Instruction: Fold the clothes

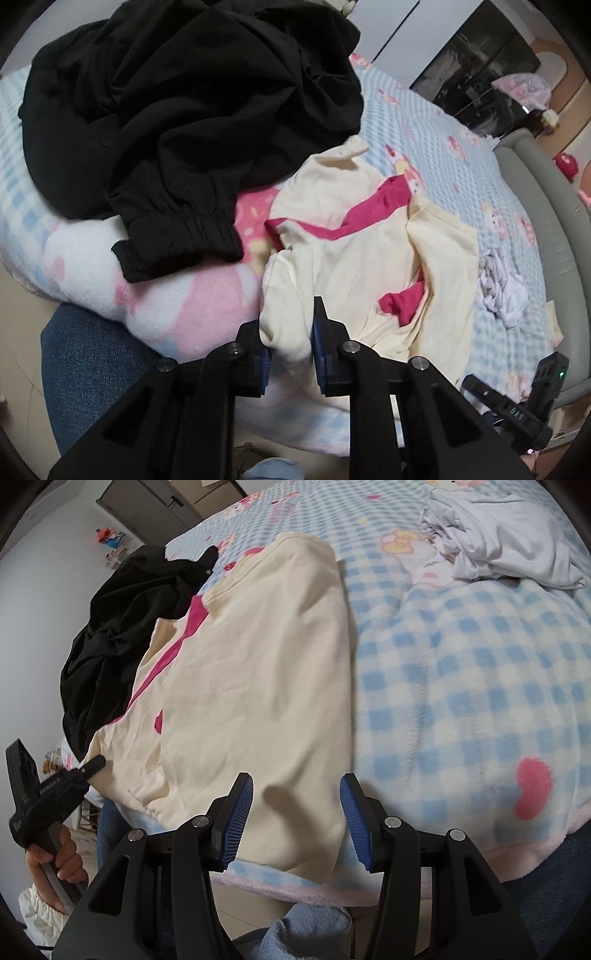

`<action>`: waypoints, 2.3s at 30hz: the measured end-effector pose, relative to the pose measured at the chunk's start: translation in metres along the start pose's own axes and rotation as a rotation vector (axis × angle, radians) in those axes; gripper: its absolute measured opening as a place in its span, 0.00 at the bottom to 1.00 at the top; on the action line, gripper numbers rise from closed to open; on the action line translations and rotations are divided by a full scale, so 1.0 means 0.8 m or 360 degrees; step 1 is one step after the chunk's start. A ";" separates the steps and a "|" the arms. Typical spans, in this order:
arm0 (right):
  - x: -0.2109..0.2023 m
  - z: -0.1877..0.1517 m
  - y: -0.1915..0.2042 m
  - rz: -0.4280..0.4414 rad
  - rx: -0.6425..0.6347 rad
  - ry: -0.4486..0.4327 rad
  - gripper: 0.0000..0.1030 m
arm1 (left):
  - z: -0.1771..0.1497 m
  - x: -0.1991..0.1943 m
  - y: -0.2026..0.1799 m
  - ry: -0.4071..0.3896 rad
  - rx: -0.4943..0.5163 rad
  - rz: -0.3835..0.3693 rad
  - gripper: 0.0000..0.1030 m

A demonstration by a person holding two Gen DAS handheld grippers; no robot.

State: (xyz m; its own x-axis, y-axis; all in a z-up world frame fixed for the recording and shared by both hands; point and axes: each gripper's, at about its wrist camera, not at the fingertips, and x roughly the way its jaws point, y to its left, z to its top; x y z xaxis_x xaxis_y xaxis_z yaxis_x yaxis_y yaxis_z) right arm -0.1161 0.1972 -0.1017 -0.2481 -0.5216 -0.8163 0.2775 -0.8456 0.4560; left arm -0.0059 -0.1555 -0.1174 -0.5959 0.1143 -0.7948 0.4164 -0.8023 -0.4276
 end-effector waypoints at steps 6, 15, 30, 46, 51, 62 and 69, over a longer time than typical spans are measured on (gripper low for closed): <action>0.003 -0.001 0.005 0.0010 -0.0018 0.0013 0.49 | 0.019 0.025 -0.022 0.0027 0.0138 -0.0040 0.08; 0.010 -0.004 -0.006 0.0036 0.0037 0.0046 0.51 | -0.020 0.002 -0.223 0.0081 0.0902 -0.0574 0.07; -0.035 -0.003 -0.058 0.0081 0.0284 -0.0096 0.51 | -0.117 0.128 -0.262 0.0732 0.1010 -0.0660 0.13; 0.000 -0.004 -0.045 -0.0044 0.0151 0.0074 0.55 | -0.068 0.043 -0.201 0.0548 0.0831 -0.1039 0.57; -0.038 0.002 -0.059 -0.0027 0.0195 -0.0073 0.56 | -0.043 0.044 -0.180 0.0425 0.0773 -0.0874 0.52; 0.000 -0.025 -0.015 0.0187 0.0026 0.0100 0.45 | -0.043 0.040 -0.146 0.0402 0.0583 -0.1014 0.40; -0.008 -0.013 0.004 -0.0041 -0.0175 -0.0008 0.19 | -0.058 0.056 -0.134 0.0494 0.0558 -0.0952 0.42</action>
State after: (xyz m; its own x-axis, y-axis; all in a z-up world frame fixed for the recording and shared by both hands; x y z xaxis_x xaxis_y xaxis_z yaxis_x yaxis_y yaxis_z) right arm -0.1043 0.1987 -0.0987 -0.2612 -0.5004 -0.8254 0.3711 -0.8415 0.3927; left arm -0.0453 -0.0368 -0.1272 -0.4094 0.7064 -0.5775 -0.1902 -0.6851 -0.7032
